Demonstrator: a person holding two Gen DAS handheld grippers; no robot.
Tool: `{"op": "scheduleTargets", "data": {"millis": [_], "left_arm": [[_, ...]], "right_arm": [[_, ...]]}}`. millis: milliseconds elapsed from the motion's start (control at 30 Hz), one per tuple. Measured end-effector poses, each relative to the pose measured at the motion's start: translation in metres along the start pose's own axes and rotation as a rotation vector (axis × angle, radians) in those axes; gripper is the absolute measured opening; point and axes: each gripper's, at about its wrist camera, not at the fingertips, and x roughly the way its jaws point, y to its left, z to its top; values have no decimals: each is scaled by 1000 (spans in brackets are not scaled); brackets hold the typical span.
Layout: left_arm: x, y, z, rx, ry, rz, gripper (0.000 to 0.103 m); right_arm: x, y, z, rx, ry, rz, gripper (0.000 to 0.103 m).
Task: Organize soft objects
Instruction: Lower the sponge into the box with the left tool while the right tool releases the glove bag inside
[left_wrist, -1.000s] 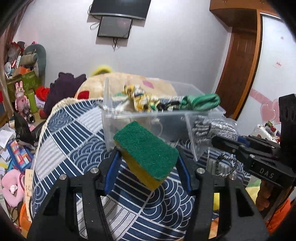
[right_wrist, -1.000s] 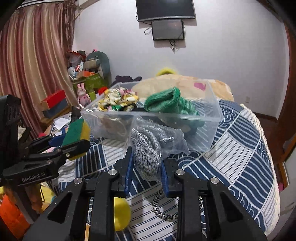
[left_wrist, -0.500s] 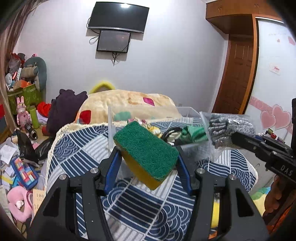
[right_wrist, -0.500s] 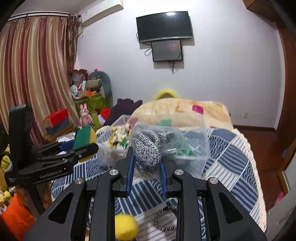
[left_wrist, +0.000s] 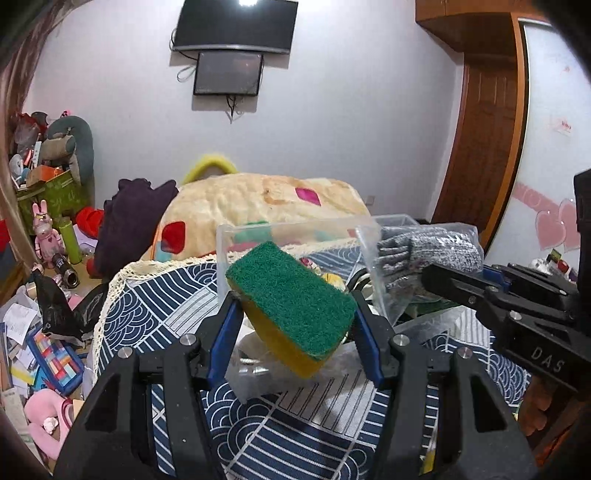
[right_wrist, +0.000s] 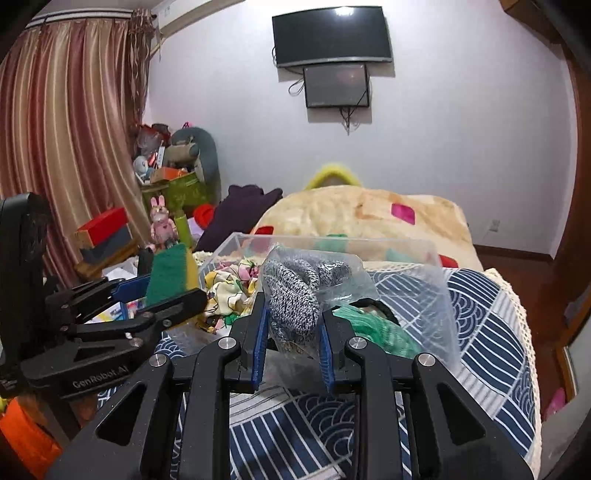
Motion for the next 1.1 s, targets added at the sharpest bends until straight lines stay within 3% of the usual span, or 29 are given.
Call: {"op": "scheduleTargets", "data": {"millis": [500,733,900,1100], "left_arm": [[45,-5,-1,54,72,54,57],[40,-7,-5,59,90,38,59],[26,-7,-7,45,80,28,63],[9,-7,-10,29,66,19,63]], "right_arm": [[37,-3,-10,-30,147,-29,22],[32,-11,-8,-4,159,-13,24],[19,-12,-9,-4,148,4,37],[-2,-10,-9,-29,104,-11,40]]}}
